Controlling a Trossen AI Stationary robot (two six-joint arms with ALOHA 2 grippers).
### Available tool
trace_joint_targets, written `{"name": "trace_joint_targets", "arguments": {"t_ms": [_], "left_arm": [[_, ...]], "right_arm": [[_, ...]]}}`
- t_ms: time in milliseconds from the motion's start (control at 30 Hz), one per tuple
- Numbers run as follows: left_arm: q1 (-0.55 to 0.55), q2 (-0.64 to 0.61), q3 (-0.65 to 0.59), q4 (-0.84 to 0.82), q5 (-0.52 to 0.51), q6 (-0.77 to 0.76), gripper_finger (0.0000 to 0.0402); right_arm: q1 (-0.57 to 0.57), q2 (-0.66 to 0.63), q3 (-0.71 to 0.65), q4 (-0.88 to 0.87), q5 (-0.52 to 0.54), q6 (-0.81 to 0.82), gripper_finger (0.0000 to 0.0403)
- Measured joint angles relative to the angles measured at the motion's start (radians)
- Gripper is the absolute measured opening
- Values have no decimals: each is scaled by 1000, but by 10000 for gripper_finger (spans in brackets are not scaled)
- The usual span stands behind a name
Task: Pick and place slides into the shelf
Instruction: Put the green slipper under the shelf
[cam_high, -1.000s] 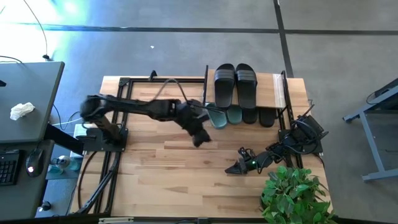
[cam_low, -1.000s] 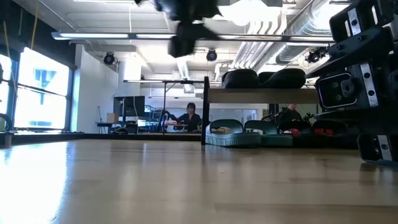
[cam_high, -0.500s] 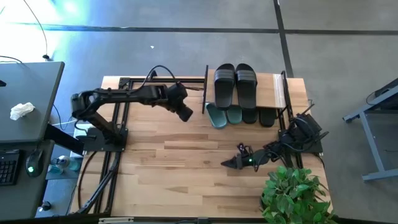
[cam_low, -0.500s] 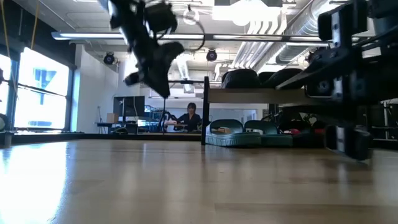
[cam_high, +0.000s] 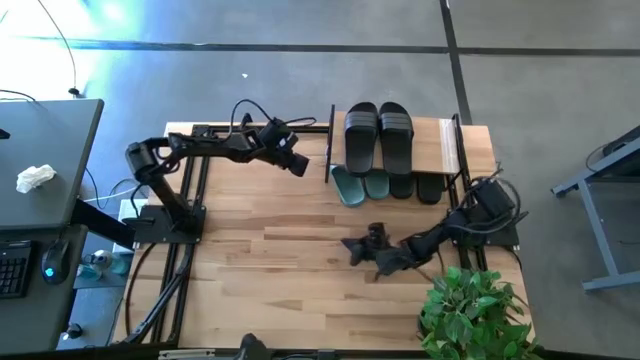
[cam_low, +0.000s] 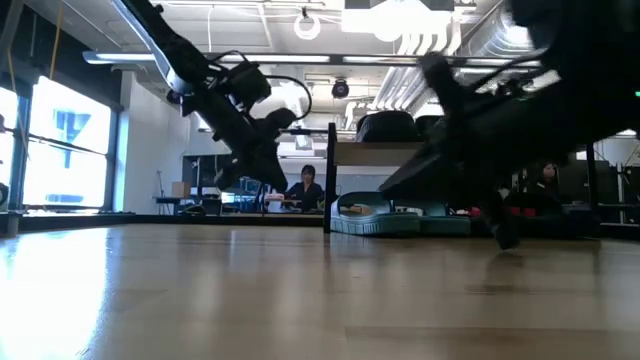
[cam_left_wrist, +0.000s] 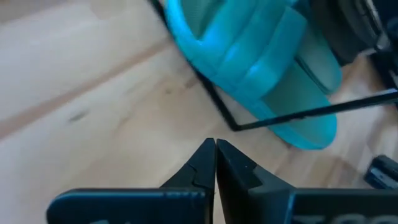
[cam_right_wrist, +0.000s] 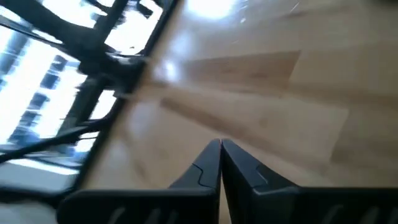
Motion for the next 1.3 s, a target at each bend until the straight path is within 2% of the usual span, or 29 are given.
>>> {"name": "trace_joint_targets", "arguments": {"t_ms": [167, 367, 467, 567, 733, 967, 1167, 1300], "left_arm": [[10, 47, 6, 83, 37, -4, 2], [11, 121, 70, 74, 46, -3, 1], [10, 170, 121, 77, 86, -3, 0], [9, 222, 166, 61, 109, -4, 0], [10, 237, 180, 44, 95, 6, 0], [10, 247, 180, 45, 51, 12, 0], [26, 261, 180, 74, 23, -5, 0], [29, 294, 192, 81, 12, -11, 0]], "right_arm": [[-39, -28, 204, -520, 32, 15, 1], [-69, -34, 440, -1097, 113, 49, 1], [-91, -34, 513, -1307, 132, 53, 0], [-113, -34, 534, -1429, 105, 95, 0], [-132, -34, 496, -1448, 90, 161, 0], [-185, -34, 444, -1405, 54, 156, 0], [-233, -34, 415, -1274, 31, 52, 0], [-271, -34, 414, -1253, 22, 15, 0]]}}
